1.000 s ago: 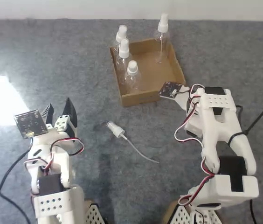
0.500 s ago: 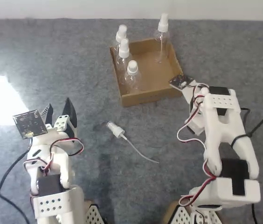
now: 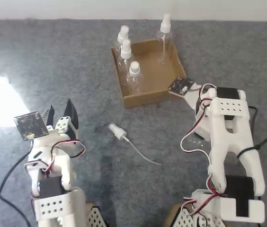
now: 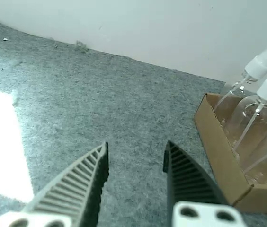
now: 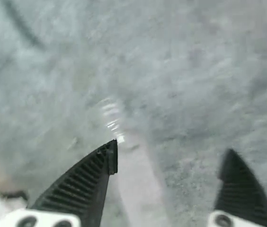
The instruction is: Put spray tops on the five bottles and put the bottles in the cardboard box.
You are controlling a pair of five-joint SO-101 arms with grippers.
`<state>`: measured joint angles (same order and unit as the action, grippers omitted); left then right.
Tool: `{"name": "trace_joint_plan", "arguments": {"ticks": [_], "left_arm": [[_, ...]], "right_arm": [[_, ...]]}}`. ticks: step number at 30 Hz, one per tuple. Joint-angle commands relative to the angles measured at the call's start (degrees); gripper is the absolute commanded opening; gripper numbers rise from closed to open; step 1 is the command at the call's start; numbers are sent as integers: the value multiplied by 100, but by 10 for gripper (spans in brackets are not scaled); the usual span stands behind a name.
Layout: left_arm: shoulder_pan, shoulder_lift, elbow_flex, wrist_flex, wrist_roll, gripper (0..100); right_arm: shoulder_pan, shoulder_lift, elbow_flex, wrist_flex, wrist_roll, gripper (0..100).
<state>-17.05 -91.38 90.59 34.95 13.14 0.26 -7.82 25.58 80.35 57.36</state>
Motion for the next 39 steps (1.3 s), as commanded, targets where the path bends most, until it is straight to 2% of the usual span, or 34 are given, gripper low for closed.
{"name": "trace_joint_plan", "arguments": {"ticks": [1, 11, 25, 32, 39], "left_arm": [[18, -53, -66, -193, -79, 181], [18, -53, -66, -193, -79, 181], [18, -53, -66, -193, -79, 181], [18, -53, -66, -193, -79, 181], [18, -53, -66, -193, -79, 181]], "right_arm": [[13, -251, -369, 488, 360, 369], [-136, -215, 97, 716, 800, 352], [4, -198, 1160, -655, 923, 351], [13, -198, 1459, -857, 1257, 351], [374, -198, 1486, -1059, 1495, 351]]}}
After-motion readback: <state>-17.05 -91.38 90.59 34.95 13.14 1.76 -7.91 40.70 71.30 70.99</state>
